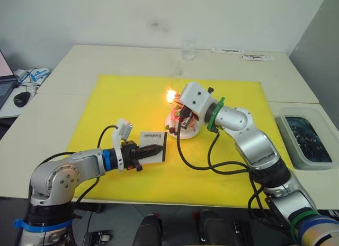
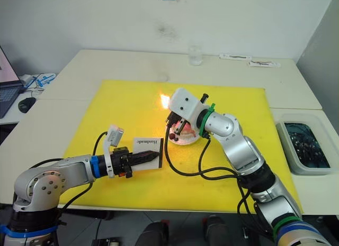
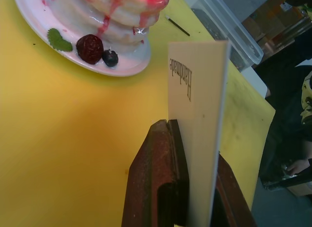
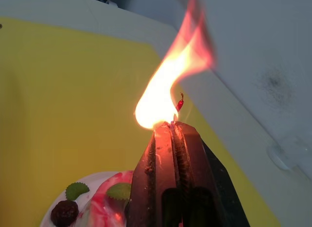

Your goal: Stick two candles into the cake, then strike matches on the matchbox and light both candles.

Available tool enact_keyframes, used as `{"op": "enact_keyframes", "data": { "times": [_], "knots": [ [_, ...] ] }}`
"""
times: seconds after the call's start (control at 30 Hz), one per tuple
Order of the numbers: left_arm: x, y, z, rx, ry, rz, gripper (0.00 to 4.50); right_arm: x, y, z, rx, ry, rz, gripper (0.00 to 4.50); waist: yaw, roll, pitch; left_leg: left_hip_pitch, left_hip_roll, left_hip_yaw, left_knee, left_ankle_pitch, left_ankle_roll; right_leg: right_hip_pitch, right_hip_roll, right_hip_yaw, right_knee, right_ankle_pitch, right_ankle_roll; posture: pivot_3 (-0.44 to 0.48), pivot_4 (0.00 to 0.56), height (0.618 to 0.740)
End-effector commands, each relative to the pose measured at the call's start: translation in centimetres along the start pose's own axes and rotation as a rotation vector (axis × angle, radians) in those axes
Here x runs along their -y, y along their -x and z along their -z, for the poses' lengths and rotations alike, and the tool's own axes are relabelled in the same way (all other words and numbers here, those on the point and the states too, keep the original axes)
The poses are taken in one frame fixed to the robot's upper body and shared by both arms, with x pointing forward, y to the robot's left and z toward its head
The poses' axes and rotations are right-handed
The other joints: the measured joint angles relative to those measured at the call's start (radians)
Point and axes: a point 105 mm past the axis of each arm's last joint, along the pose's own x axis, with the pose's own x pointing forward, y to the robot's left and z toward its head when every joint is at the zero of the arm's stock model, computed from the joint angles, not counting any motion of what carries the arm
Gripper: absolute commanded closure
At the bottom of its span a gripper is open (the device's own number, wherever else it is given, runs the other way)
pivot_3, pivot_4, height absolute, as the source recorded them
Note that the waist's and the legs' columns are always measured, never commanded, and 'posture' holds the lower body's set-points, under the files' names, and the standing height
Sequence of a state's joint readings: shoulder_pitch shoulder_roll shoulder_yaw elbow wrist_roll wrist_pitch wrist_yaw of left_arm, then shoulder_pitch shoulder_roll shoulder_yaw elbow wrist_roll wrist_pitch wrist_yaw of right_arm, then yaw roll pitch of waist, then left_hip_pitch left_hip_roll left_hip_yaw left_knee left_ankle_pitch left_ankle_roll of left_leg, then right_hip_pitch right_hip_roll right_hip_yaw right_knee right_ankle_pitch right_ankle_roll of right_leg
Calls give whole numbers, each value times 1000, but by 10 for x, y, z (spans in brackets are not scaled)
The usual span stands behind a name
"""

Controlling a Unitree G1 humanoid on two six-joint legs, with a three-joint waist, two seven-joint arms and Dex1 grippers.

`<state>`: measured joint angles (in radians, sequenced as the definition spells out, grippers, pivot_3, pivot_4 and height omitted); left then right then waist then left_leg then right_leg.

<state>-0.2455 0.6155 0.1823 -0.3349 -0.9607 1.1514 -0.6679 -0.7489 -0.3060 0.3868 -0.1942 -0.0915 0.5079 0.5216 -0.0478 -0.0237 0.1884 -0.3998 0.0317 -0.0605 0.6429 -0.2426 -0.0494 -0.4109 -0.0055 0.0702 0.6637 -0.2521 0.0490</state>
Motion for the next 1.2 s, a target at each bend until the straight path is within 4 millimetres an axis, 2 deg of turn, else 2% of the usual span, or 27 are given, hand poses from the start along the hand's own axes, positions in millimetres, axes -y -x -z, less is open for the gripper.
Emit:
{"op": "enact_keyframes", "data": {
  "times": [0.03, 0.73, 1.2],
  "knots": [
    [9, -2, -8, 21, -48, 32, 4500, 8, -3, -17, 64, 55, 33, 4456, 0, 0, 0, 0, 0, 0, 0, 0, 0, 0, 0, 0, 0, 0, 0, 0, 150, 740],
    [10, -4, -9, 23, -49, 44, 4500, 13, -5, -6, 28, 83, 49, 4456, 0, 0, 0, 0, 0, 0, 0, 0, 0, 0, 0, 0, 0, 0, 0, 0, 150, 740],
    [10, -5, -9, 20, -48, 47, 4500, 13, -5, -8, 34, 94, 50, 4456, 0, 0, 0, 0, 0, 0, 0, 0, 0, 0, 0, 0, 0, 0, 0, 0, 150, 740]
  ]
}}
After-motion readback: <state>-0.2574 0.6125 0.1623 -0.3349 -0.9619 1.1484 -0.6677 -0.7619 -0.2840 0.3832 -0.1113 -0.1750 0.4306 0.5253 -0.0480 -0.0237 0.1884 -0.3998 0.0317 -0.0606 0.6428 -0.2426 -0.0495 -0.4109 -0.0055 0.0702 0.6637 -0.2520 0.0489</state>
